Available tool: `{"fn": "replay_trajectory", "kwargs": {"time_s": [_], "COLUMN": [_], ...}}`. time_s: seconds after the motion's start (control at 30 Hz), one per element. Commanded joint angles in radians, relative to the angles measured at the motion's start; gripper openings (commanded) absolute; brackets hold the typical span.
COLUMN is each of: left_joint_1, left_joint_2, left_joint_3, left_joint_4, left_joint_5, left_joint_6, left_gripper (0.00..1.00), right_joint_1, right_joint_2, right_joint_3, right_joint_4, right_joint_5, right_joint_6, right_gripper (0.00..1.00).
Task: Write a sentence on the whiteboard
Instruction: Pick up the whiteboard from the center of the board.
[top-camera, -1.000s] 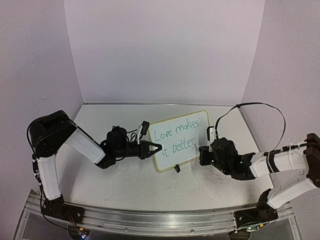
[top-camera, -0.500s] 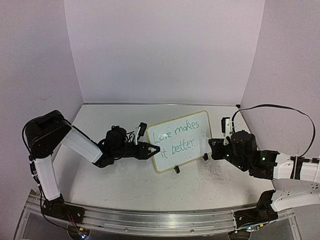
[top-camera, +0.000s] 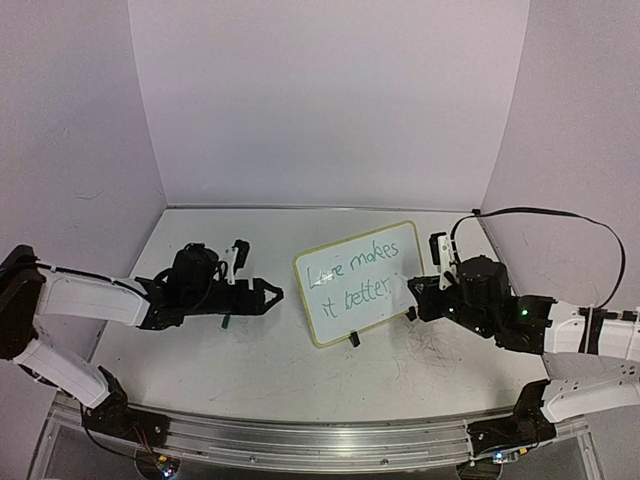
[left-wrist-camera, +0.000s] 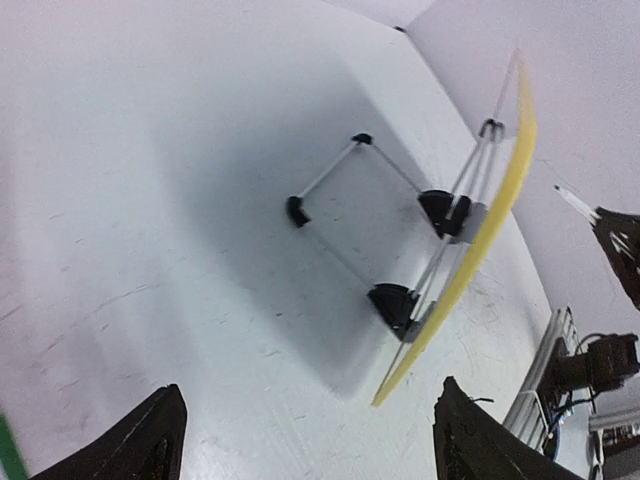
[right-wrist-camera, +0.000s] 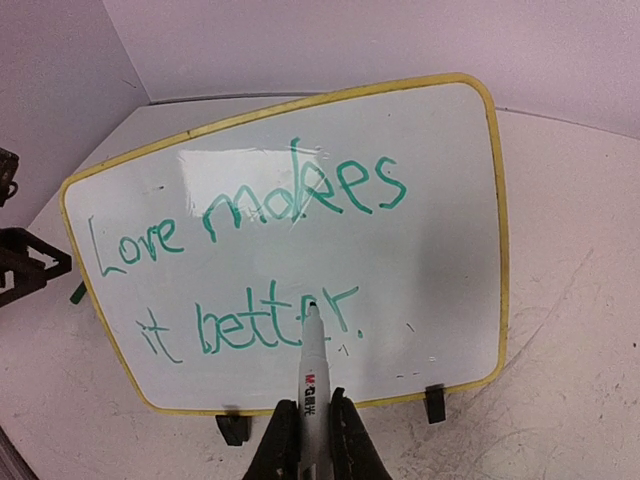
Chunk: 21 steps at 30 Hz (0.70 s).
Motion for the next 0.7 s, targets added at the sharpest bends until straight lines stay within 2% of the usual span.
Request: {"fn": "replay_trajectory", "kwargs": {"time_s": [0.0,0.17,0.43,0.67], "left_joint_1": [0.043,0.1,0.11,0.11], "left_joint_2": [-0.103,-0.114,0.109,0.215], "left_joint_3": [0.062,0.098,0.191,0.232], "left_joint_4": [-0.49,-0.626,-0.637,-0.63], "left_joint_5": [-0.249,-0.268,-0.29,-0.324], "left_joint_6": [-0.073,-0.053,0.053,0.099], "left_gripper": [0.86,0.81,0.64,0.52], "right_joint_1": [-0.002,-0.002,-0.002,-0.002], "right_joint_2": [-0.004,0.034,0.034,-0.007], "right_joint_3": [0.027,0.029,0.026,-0.005], "right_joint_4": [0.061,0.099,0.115,0.116], "right_joint_5": [-0.035,-0.088,-0.119,-0.11], "right_joint_6": [-0.028,-0.044,-0.047,-0.037], "right_gripper": [0.0,0.0,0.0,0.0]}}
